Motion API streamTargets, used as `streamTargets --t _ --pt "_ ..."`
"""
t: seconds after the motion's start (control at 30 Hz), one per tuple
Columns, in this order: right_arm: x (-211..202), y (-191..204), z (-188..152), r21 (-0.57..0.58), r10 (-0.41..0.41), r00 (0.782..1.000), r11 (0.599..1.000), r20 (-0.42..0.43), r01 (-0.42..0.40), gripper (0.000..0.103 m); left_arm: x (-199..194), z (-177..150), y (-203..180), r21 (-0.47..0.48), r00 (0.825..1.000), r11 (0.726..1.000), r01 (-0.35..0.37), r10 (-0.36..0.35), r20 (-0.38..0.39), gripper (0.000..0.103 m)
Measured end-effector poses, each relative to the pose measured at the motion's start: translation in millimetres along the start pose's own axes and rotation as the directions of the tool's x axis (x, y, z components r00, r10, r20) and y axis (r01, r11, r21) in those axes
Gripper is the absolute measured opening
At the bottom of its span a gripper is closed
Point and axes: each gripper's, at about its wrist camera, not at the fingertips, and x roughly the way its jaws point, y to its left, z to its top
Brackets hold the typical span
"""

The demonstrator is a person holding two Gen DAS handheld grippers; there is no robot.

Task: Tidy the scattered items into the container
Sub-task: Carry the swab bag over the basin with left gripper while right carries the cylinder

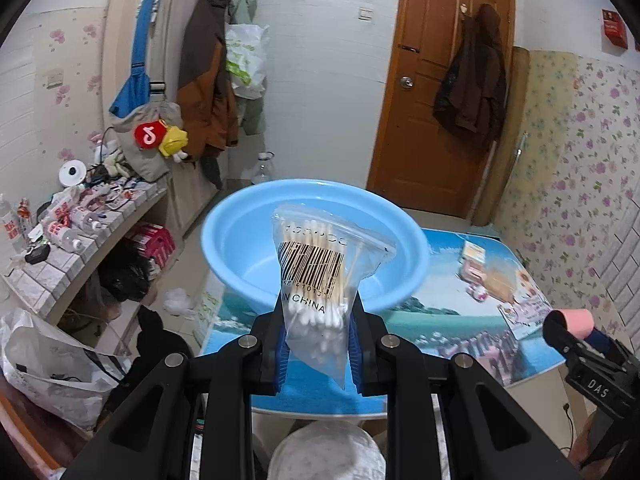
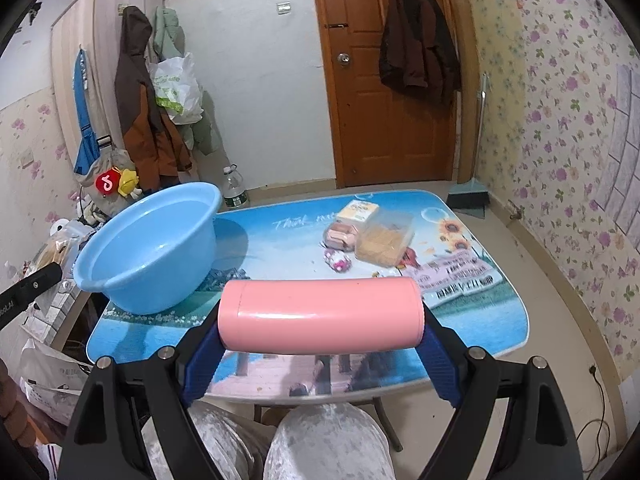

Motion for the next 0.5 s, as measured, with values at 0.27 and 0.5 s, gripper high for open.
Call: streamTargets --t 0.27,0.5 --pt "3.5 33.9 43.3 -0.085 0.052 0.995 0.995 0.085 -0.045 0.088 9.1 23.7 24.6 -0.017 0.999 0.999 -0.044 0.044 0.026 0.023" --pt "23.6 62.1 64.2 -0.120 0.090 0.992 0.990 0.088 -0.079 0.088 42.0 40.0 25.7 -0.004 0.999 0.999 -0.051 0.051 0.017 0.023"
